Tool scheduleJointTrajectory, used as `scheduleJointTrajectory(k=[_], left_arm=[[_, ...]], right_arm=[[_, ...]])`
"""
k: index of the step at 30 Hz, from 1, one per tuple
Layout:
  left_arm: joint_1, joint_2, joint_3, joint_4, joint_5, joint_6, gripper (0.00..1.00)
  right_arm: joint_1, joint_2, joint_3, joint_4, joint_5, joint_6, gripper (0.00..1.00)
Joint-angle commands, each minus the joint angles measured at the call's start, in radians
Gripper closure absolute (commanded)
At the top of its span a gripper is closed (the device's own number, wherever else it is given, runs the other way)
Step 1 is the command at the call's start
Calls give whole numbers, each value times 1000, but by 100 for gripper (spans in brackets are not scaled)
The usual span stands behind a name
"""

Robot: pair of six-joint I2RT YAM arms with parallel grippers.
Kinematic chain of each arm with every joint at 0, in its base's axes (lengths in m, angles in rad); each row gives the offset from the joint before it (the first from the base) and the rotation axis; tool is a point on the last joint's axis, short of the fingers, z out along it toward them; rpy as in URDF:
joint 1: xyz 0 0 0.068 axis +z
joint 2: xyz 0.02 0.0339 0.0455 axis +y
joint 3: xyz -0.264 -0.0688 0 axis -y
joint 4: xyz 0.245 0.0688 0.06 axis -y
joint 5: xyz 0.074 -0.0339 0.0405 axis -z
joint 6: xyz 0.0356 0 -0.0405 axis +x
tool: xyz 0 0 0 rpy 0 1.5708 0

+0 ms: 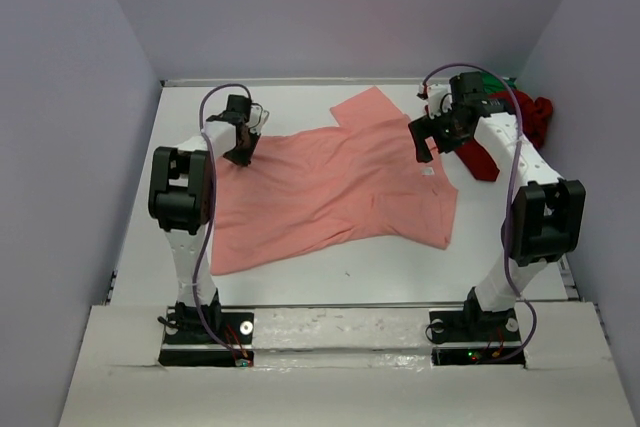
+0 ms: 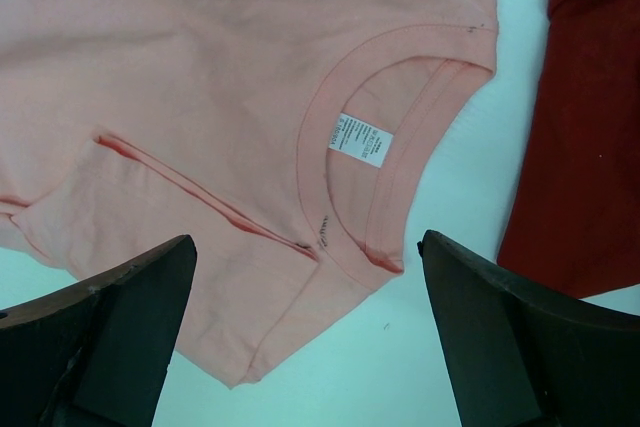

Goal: Fold and stack the t-shirts
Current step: Flatten the tshirt out

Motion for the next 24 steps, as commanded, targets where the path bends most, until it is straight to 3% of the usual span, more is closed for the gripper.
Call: scheduleJointTrajectory(k=[1,10,15,17,24], left_arm=[[45,104,102,-98,1,24,64],[122,273,482,-238,-117,58,57],[122,296,556,-286,-107,43,54],[119,249,547,-298,-93,28,52],[107,-79,420,-275,-53,-3,26]], right_arm=[[-8,25,49,7,14,13,0],[-8,35,47,5,17,8,0],[-8,46,61,4,14,5,0],[-8,51,71,-1,5,5,0],[-8,100,177,8,-49,-22,0]])
